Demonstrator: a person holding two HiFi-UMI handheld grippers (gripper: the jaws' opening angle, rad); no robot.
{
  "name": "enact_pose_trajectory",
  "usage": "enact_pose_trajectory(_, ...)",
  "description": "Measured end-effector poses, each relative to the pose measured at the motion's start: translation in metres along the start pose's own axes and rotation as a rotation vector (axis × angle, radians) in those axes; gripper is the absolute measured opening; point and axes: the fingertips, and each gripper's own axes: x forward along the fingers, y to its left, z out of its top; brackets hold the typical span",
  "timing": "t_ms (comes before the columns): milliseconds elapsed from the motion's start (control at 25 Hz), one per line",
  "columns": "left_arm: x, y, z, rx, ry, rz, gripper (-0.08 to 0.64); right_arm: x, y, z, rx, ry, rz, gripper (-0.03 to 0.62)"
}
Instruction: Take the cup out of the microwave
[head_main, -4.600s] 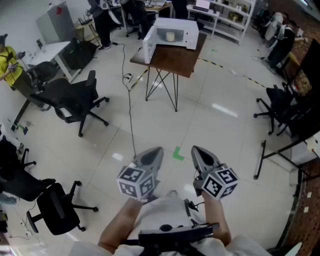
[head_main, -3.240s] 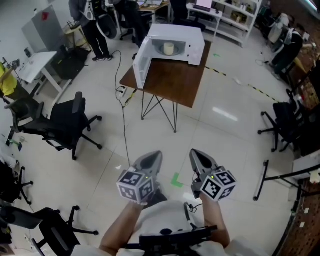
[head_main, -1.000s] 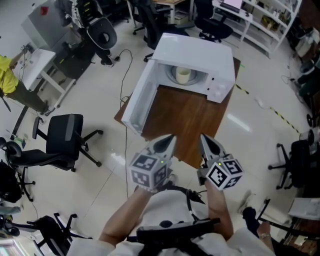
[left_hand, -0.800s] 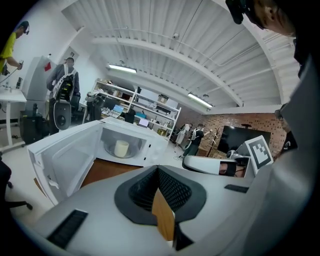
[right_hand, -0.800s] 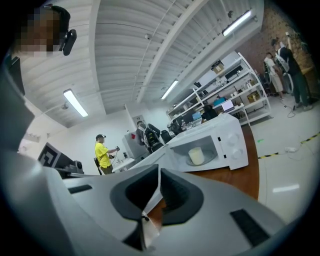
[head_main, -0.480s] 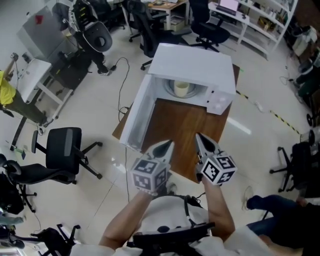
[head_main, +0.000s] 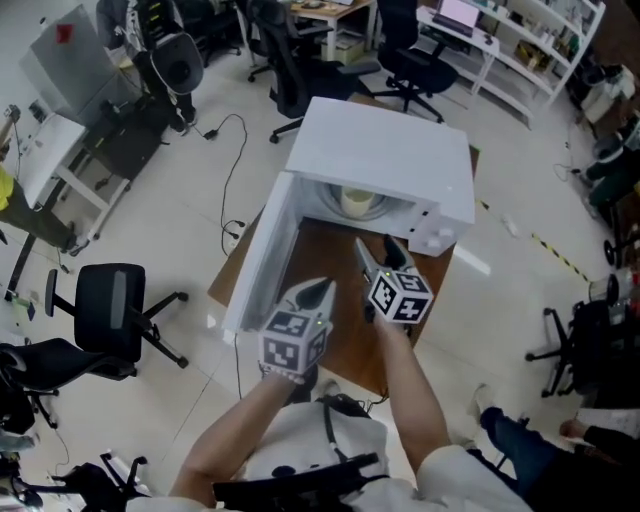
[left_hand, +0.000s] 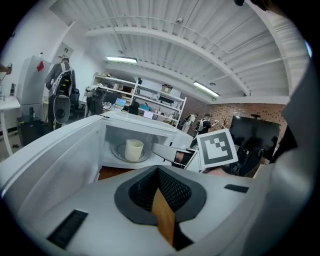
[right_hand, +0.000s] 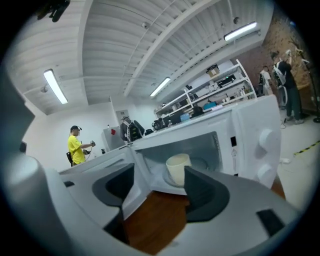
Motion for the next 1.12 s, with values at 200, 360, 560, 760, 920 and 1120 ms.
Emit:
enact_pose_trajectory(200, 0.026, 0.017, 0.007, 0.007, 0.027, 0.01, -0.008, 0.05, -0.022, -0.008, -0.034, 0.047, -0.054, 0.484)
enact_pose_trajectory(360, 0.04, 0.029, 0.01, -0.007, 0.038, 0.012, -0.008, 0.083, -0.03, -0.016, -0.056, 0.085, -0.074, 0.549)
enact_pose_trajectory(560, 0.053, 0.037, 0.013, -0.014, 0.053, 0.009, -0.008, 0.121, -0.037, -0.02, -0.081, 0.122, -0.082, 0.588)
enact_pose_trajectory(760, 0.064, 0.046, 0.015, -0.023, 0.058, 0.025, -0.008, 0.149, -0.05, -0.029, -0.123, 0.145, -0.133, 0.589)
enact_pose_trajectory(920, 0.068, 0.055, 0.016, -0.016, 0.064, 0.039, -0.008, 0.164, -0.061, -0.037, -0.118, 0.185, -0.165, 0.589)
enact_pose_trajectory(1120, 0.072, 0.06, 0.013, -0.011, 0.076, 0.035, -0.008, 0.183, -0.066, -0.042, -0.135, 0.186, -0.175, 0.588)
